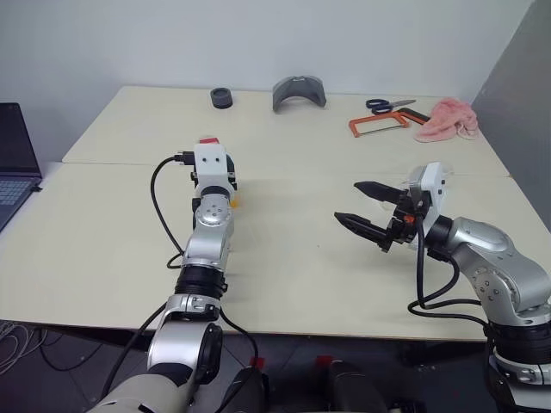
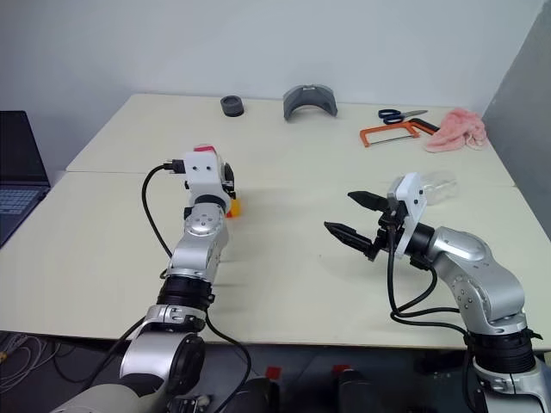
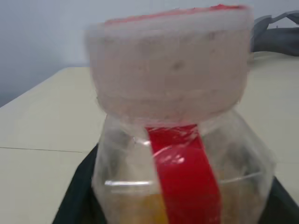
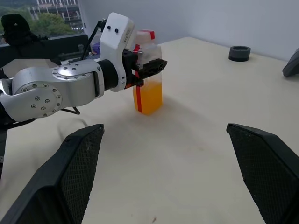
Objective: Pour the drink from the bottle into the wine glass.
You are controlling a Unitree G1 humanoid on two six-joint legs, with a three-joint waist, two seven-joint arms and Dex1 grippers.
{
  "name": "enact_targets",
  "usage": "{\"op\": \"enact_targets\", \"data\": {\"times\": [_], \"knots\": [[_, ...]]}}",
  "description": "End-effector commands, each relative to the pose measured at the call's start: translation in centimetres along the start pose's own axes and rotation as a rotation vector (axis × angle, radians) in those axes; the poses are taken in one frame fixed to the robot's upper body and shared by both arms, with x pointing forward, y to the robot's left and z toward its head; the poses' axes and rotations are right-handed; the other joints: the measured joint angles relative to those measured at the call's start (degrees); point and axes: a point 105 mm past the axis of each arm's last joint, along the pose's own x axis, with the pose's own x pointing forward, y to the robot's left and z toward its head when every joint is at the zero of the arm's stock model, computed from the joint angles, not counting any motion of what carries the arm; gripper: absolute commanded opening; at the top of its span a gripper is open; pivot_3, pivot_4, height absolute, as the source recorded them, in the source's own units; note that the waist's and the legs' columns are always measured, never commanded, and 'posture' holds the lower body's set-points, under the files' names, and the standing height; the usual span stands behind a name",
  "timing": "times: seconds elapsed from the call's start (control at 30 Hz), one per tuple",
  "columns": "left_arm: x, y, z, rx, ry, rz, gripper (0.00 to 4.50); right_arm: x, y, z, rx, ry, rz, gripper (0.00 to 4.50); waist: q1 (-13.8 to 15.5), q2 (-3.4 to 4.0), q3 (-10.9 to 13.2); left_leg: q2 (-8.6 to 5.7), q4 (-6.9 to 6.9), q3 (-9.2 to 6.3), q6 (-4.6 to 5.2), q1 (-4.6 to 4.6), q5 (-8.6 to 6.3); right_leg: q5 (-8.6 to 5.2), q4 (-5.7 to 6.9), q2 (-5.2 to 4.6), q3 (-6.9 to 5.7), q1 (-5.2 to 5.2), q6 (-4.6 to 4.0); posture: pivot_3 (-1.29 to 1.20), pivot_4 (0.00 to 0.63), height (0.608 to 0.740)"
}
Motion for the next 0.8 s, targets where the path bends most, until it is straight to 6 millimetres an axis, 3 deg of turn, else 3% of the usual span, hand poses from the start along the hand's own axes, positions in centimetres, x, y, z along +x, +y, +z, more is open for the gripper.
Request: {"op": "enact_targets", "data": {"times": [0.03,0.17,0.3,0.4,0.63,0.8], "knots": [[0.0,-0.1,2.5,-0.007,-0.091,-0.003,1.73,-0.2,0.0,1.7,-0.033,-0.051,-0.003,4.5,0.0,0.0,0.0,0.0,0.0,0.0,0.0,-0.01,0.0,0.0,0.0,0.0,0.0,-0.01,0.0,0.0,0.15,0.74],[-0.5,-0.6,3.1,-0.064,-0.131,-0.061,1.72,-0.1,0.0,1.6,-0.04,-0.048,0.002,4.5,0.0,0.0,0.0,0.01,0.01,0.01,-0.01,-0.09,0.0,0.0,0.02,0.0,0.02,-0.1,0.0,0.0,0.15,0.74],[-1.6,-2.9,4.2,-0.201,-0.183,-0.295,1.72,0.1,0.4,1.1,-0.102,-0.013,0.022,4.5,0.05,0.0,0.0,0.05,0.03,0.02,-0.17,-0.24,0.09,0.01,0.05,-0.05,0.0,-0.24,-0.01,0.0,0.15,0.74],[-2.1,-3.4,4.2,-0.206,-0.199,-0.383,1.72,0.2,0.8,0.7,-0.136,0.001,0.03,4.5,0.02,0.0,0.0,0.0,0.03,0.07,-0.21,-0.24,0.12,0.01,0.03,-0.06,0.01,-0.24,-0.01,0.0,0.15,0.74],[-2.4,-4.0,1.6,-0.135,-0.128,-0.517,1.72,0.6,1.5,0.2,-0.153,-0.002,0.03,4.5,-0.22,0.0,0.0,-0.01,0.02,0.08,-0.08,-0.21,0.05,0.0,0.04,0.02,0.01,-0.24,-0.01,0.0,0.15,0.74],[-2.5,-4.5,1.1,-0.162,-0.113,-0.551,3.38,0.6,1.7,0.1,-0.149,-0.004,0.026,4.5,-0.1,0.0,0.0,0.0,0.05,0.04,-0.07,-0.22,0.04,0.01,0.05,-0.03,0.01,-0.24,-0.01,0.0,0.15,0.74]]}}
